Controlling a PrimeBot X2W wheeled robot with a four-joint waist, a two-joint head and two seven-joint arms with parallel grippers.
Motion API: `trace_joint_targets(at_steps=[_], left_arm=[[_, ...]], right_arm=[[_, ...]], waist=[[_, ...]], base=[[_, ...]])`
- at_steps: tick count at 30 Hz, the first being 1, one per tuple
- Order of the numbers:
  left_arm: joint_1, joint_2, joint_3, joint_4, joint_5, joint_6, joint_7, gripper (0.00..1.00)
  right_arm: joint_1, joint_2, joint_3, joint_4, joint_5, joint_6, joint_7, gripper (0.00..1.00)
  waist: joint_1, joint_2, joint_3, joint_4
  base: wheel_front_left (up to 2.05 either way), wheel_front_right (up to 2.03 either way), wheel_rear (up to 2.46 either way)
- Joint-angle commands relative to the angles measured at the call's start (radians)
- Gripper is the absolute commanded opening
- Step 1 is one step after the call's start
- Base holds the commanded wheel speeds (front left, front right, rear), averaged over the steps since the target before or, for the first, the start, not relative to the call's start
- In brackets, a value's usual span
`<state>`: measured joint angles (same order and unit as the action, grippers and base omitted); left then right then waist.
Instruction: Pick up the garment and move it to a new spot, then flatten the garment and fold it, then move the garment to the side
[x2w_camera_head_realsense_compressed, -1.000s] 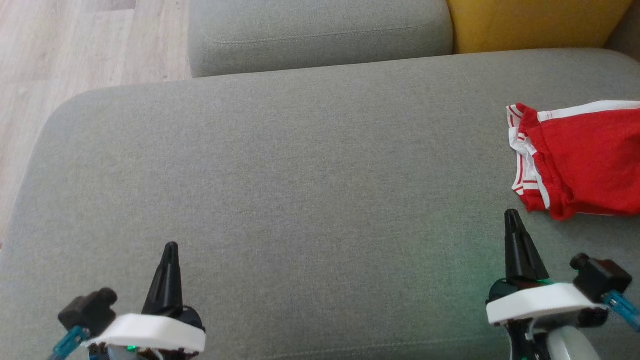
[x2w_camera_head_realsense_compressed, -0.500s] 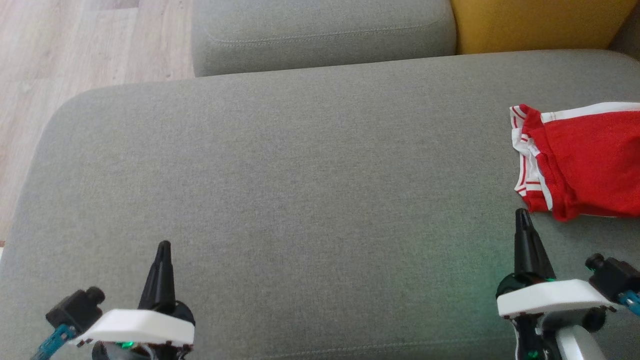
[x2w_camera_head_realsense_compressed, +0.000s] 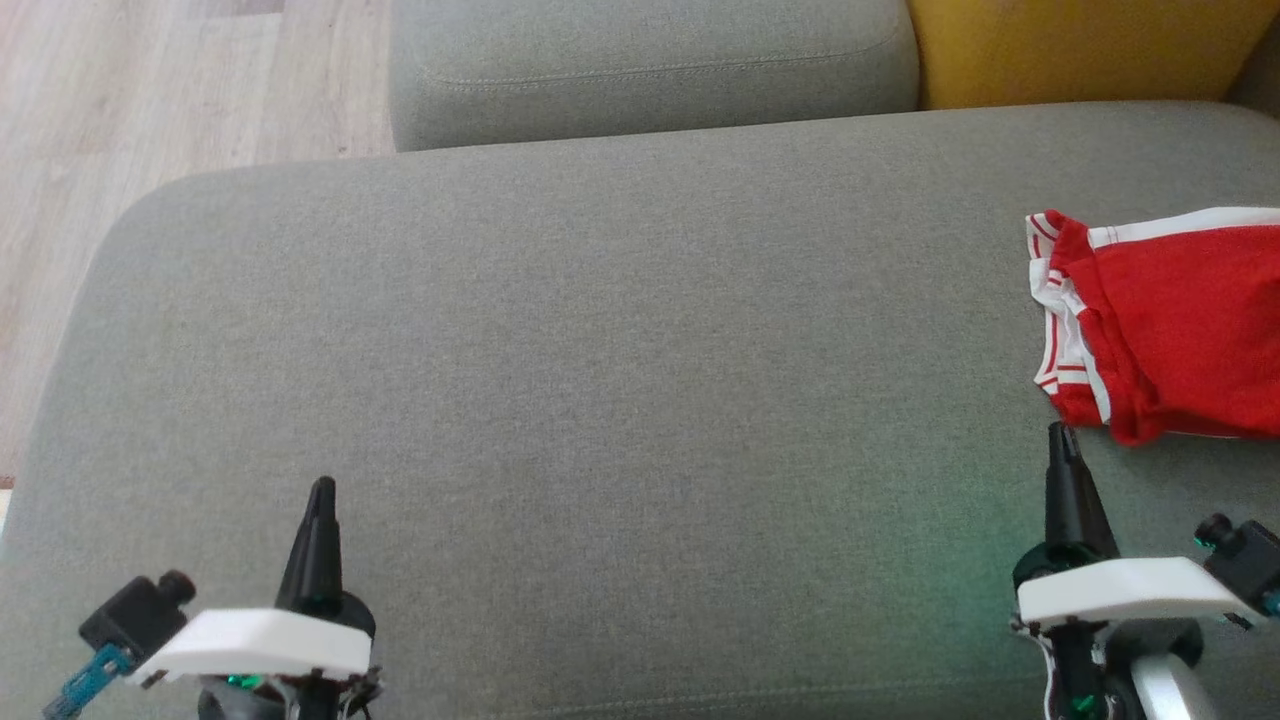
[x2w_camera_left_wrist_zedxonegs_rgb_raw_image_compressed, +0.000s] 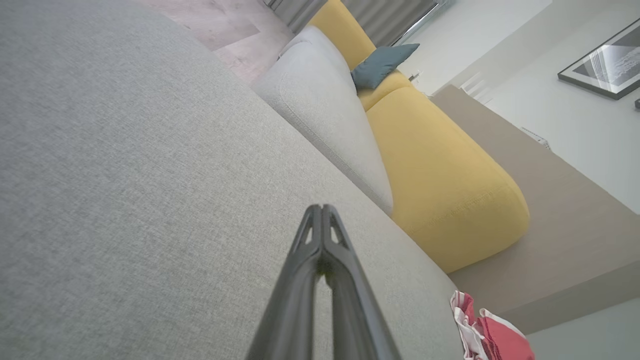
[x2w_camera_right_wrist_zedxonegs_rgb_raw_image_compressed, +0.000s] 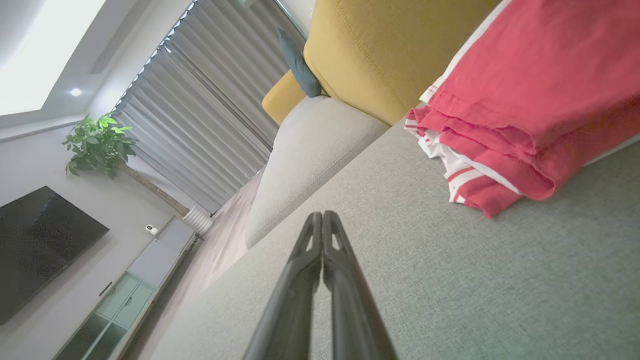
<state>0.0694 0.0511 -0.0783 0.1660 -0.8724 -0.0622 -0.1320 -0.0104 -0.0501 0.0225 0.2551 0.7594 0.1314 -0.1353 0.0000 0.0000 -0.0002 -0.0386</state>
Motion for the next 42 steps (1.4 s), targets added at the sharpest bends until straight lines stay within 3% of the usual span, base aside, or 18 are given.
trace_joint_targets(at_steps=[1, 42], left_arm=[[-0.06, 0.015, 0.029, -0.026, -0.029, -0.011, 0.009, 0.0], [-0.121, 0.019, 0.099, 0.029, -0.421, -0.042, 0.122, 0.0]], right_arm=[[-0.055, -0.02, 0.001, -0.03, 0.034, 0.0, 0.008, 0.0], [-0.076, -0.024, -0.052, -0.021, 0.487, -0.001, 0.12, 0.0]], waist=[[0.0, 0.0, 0.0, 0.001], [0.0, 0.0, 0.002, 0.021]], base=[[0.0, 0.0, 0.0], [0.0, 0.0, 0.0]])
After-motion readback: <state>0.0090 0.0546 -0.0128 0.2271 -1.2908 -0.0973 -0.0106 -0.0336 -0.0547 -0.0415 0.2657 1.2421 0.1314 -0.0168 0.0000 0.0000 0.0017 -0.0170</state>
